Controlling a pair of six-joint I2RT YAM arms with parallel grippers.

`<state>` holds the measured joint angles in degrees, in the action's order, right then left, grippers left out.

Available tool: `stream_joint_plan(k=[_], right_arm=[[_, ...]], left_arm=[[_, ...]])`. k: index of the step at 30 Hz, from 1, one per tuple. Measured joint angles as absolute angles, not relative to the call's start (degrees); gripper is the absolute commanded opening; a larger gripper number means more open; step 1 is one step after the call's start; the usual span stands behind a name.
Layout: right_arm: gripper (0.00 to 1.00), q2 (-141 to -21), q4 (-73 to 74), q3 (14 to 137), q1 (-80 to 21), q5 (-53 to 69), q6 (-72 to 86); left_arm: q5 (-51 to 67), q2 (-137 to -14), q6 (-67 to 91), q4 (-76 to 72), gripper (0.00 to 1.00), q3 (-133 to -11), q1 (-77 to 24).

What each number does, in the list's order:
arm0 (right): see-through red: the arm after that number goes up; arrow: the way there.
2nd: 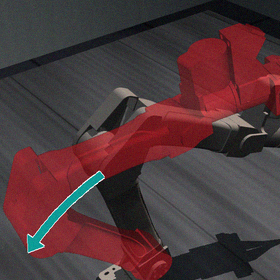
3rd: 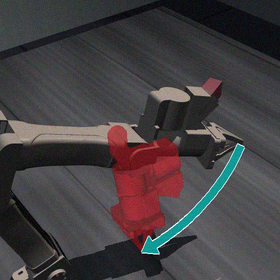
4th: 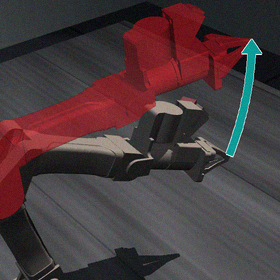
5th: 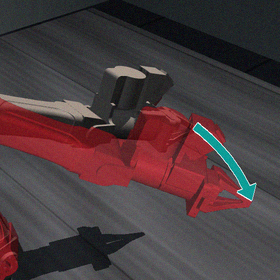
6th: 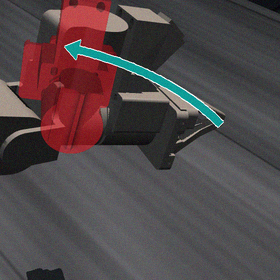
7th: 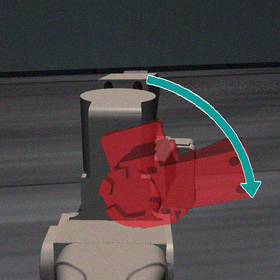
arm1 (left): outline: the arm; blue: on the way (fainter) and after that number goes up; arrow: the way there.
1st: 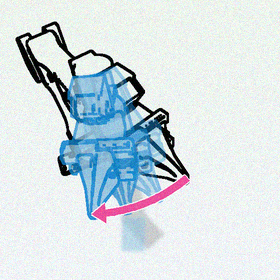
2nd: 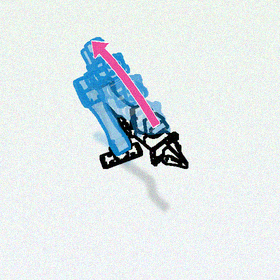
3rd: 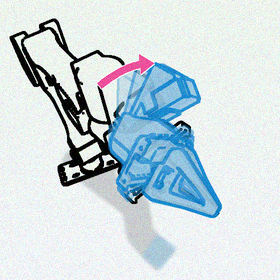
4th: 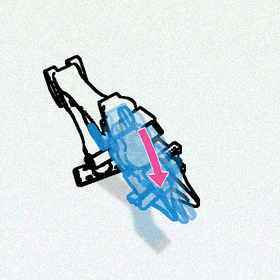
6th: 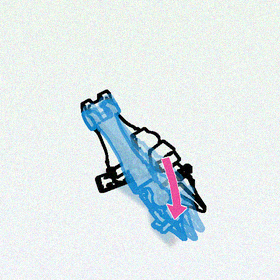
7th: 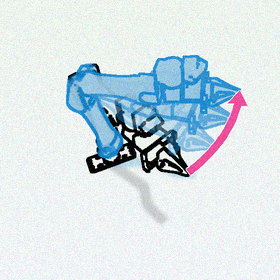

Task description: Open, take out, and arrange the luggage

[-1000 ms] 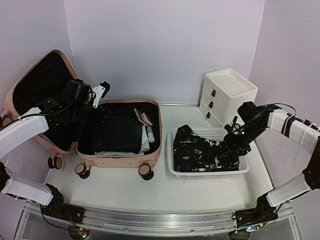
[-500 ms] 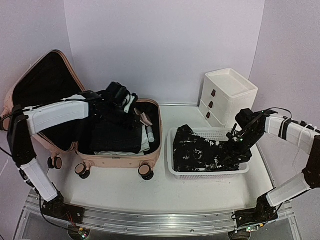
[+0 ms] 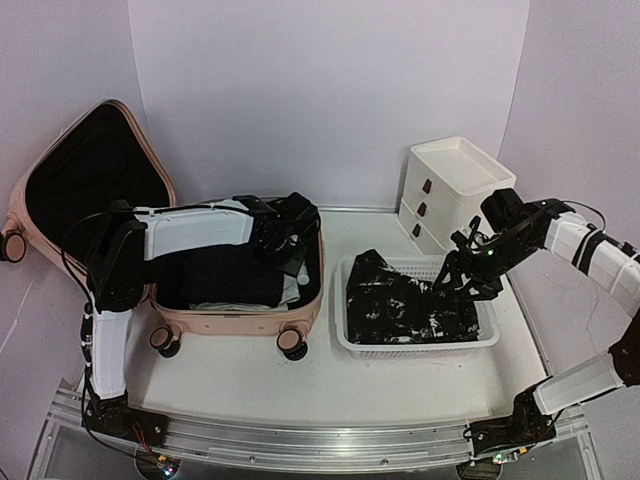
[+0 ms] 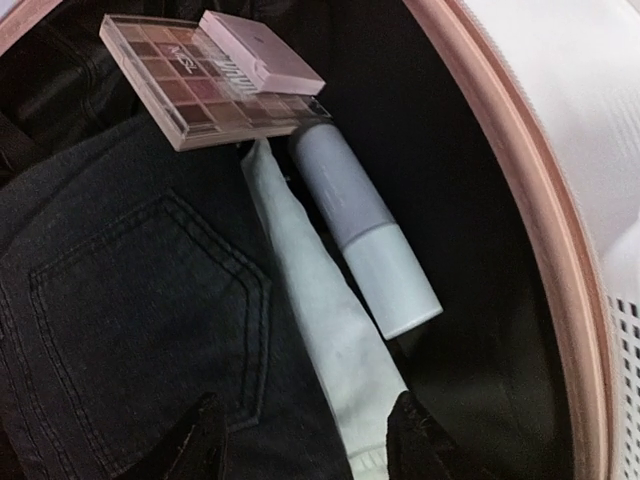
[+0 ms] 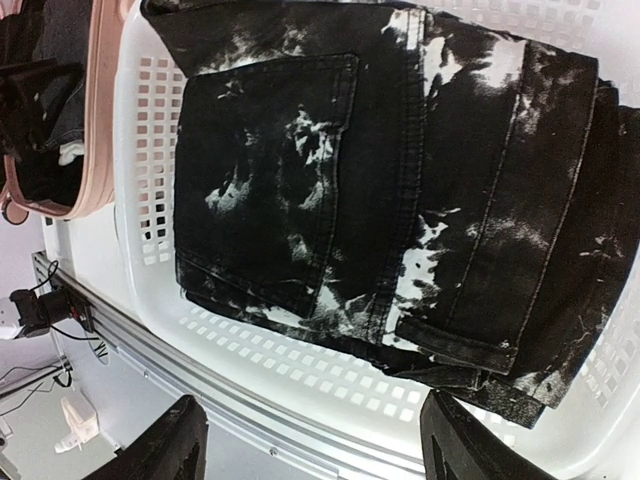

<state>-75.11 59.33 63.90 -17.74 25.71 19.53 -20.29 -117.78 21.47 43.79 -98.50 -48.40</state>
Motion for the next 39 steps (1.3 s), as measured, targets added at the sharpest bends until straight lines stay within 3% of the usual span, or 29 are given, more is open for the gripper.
stream_joint_plan(k=[5, 15, 23, 35, 39], right_arm=[[0.75, -75.1, 59.3, 63.9, -17.8, 26.9, 19.3], [0.74, -75.1, 59.3, 63.9, -17.8, 27.9, 19.2], [0.75, -75.5, 58.8, 64.6, -19.8, 28.4, 20.2], [0.73, -83.1, 49.2, 69.9, -29.2, 28.5, 27.5], [0.67, -88.1, 43.0, 71.8, -31.7, 28.8, 31.6]], left_arm=[[-23.7, -121.3, 22.7, 45.3, 0.49, -101.3, -48.3], [-25.3, -127.0, 23.2, 47.5, 0.57, -106.3, -45.7], [-25.2, -131.1, 22.5, 47.8, 0.52, -109.6, -43.9], [-25.4, -131.5, 20.2, 48.2, 0.09, -110.4, -43.4], [-22.5, -130.1, 19.2, 48.3, 0.03, -110.1, -42.4]])
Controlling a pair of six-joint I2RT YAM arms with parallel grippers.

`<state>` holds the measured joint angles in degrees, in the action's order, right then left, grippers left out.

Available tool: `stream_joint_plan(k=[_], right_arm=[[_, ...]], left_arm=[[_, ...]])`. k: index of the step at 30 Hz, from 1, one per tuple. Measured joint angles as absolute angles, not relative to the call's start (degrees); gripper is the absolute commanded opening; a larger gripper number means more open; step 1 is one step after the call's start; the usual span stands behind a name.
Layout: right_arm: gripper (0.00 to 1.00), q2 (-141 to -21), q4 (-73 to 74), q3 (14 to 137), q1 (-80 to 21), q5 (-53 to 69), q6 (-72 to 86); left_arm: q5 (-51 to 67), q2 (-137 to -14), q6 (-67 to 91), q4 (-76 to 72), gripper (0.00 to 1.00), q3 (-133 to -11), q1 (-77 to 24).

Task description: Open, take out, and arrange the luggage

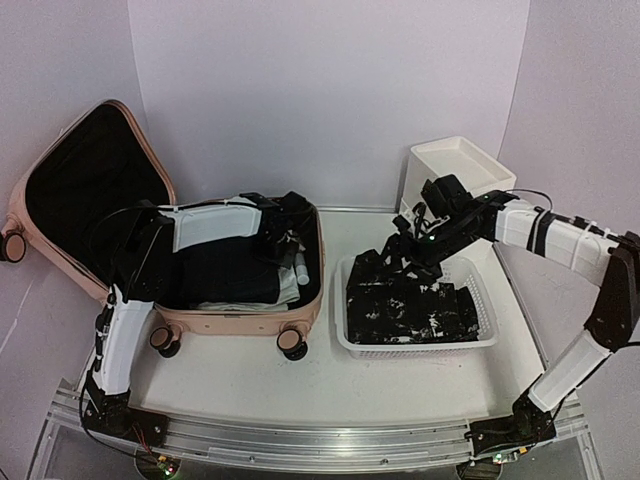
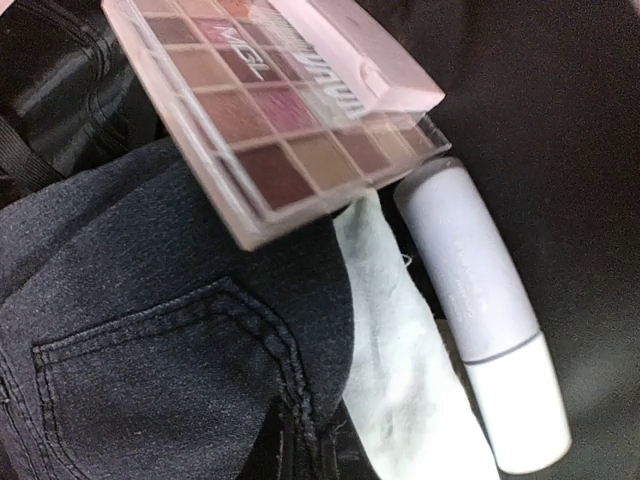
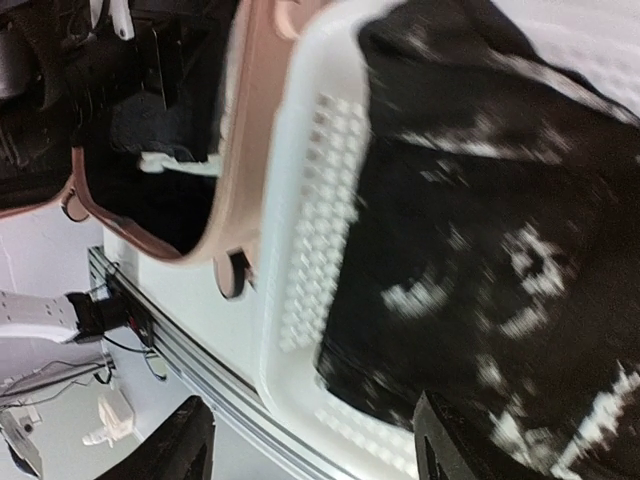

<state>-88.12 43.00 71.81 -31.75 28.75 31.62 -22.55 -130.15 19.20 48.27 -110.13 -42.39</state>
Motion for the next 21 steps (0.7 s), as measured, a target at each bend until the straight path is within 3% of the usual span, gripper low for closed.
stream_joint_plan(k=[21], right_arm=[[0.72, -120.7, 12.6, 95.2, -49.0, 24.9, 49.7]], left_arm=[[-9.2, -114.5, 14.6, 39.6, 0.0, -97.0, -37.5]])
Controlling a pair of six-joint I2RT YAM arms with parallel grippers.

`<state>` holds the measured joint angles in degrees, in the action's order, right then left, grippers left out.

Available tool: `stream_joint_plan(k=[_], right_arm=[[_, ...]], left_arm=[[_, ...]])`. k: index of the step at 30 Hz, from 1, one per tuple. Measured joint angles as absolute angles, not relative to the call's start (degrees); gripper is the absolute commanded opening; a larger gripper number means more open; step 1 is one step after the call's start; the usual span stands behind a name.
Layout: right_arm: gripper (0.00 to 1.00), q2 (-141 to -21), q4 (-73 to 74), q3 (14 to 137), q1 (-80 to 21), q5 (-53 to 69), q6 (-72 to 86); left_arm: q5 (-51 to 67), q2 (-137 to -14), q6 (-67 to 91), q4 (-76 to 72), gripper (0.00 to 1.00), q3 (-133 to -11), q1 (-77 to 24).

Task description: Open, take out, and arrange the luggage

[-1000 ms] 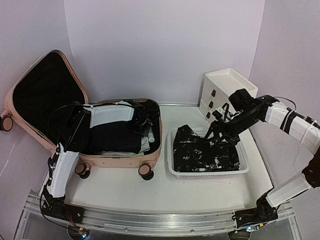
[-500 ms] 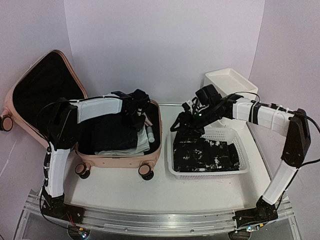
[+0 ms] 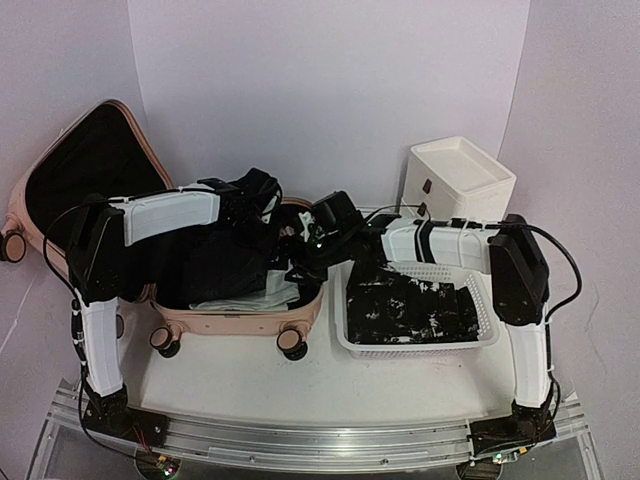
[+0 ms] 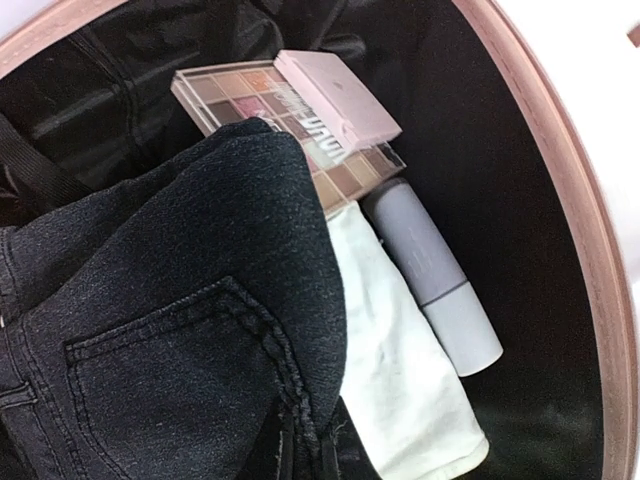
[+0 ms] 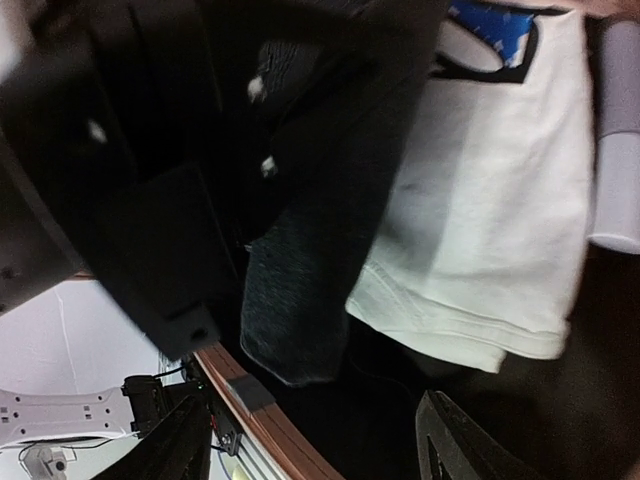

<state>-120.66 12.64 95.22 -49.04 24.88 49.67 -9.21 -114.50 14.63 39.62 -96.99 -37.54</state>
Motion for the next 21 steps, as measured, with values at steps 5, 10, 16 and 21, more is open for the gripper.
stream_joint_plan(k=[5, 10, 16, 21], right_arm=[[0.72, -124.2, 6.7, 95.4, -51.2, 23.4, 52.1], [0.73, -127.2, -0.1, 95.7, -51.2, 22.0, 54.7], [0.71, -130.1, -4.2, 97.7, -51.5, 21.6, 57.4], [0.69, -133.8, -6.7, 101.3, -52.4, 20.8, 60.3]], left_arm=[[-7.4, -113.3, 13.1, 37.4, 0.0, -94.8, -37.2], [-5.5, -112.2, 11.9, 36.1, 0.0, -93.6, -36.6], [-4.4, -112.1, 11.7, 34.9, 0.0, -93.6, -35.7], [-4.4, -112.1, 11.7, 33.1, 0.0, -93.3, -35.1]])
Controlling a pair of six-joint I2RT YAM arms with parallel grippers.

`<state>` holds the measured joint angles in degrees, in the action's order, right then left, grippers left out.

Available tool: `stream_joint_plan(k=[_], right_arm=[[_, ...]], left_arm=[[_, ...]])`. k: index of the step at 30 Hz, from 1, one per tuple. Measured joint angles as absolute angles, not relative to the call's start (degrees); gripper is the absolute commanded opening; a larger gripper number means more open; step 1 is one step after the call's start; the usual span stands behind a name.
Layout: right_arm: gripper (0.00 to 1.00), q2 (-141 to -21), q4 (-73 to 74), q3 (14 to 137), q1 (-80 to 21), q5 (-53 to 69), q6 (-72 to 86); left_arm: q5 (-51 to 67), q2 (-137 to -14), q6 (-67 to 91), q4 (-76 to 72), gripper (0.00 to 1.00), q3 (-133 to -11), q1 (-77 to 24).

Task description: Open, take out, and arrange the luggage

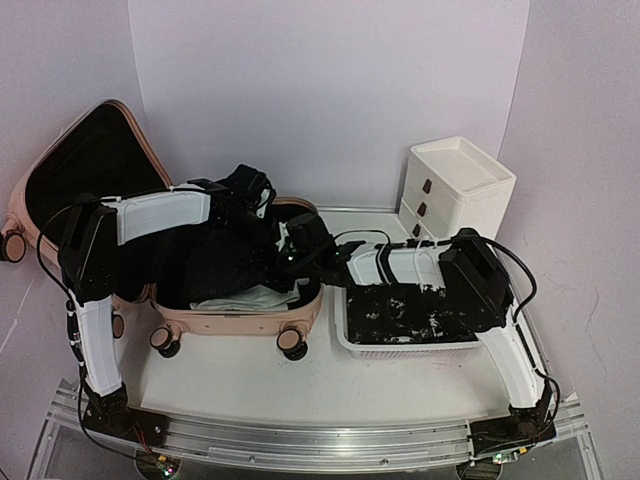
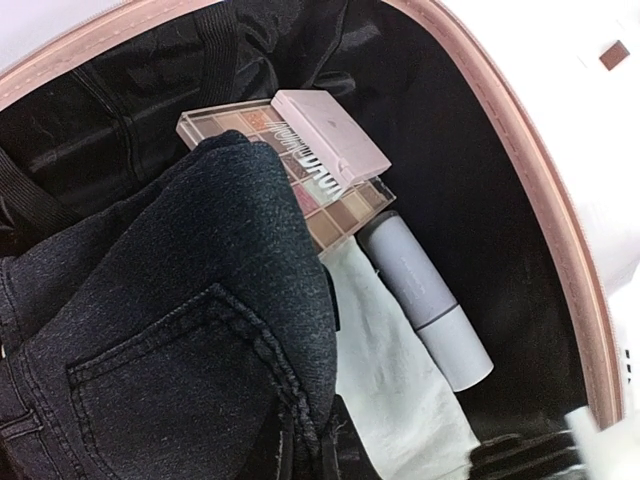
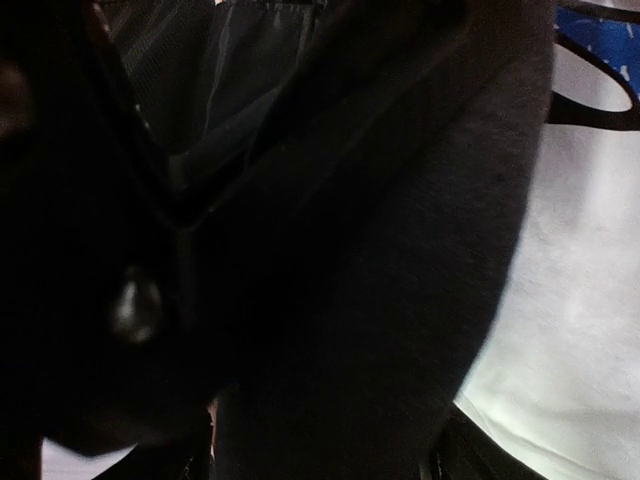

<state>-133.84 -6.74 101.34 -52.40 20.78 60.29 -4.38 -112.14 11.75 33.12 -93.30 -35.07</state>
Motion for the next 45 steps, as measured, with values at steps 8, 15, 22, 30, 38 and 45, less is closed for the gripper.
stream_joint_plan(k=[8, 15, 22, 30, 38, 45], right_arm=[[0.53, -135.3, -9.0, 101.9, -53.5, 14.4, 61.6], [0.05, -136.1, -10.0, 101.9, -53.8, 9.3, 62.4], [0.0, -136.1, -9.6, 101.9, -53.5, 8.1, 60.8], [0.0, -135.7, -6.2, 102.1, -53.6, 7.7, 57.0], [0.0, -127.2, 3.7, 99.7, -53.7, 6.3, 55.0], [0.0, -113.0, 8.4, 88.4, -53.8, 4.2, 52.7]], left_arm=[[-4.1, -112.1, 11.9, 32.2, 0.02, -93.1, -35.1], [-4.5, -111.2, 11.4, 30.9, 0.25, -91.8, -35.1], [-3.5, -102.7, 10.1, 31.6, 0.62, -88.1, -35.5], [-5.2, -84.5, 7.2, 33.9, 0.8, -87.5, -35.1], [-7.4, -75.6, 5.1, 39.3, 0.81, -89.6, -35.1], [-7.4, -75.3, 4.3, 41.2, 0.81, -88.2, -35.0]])
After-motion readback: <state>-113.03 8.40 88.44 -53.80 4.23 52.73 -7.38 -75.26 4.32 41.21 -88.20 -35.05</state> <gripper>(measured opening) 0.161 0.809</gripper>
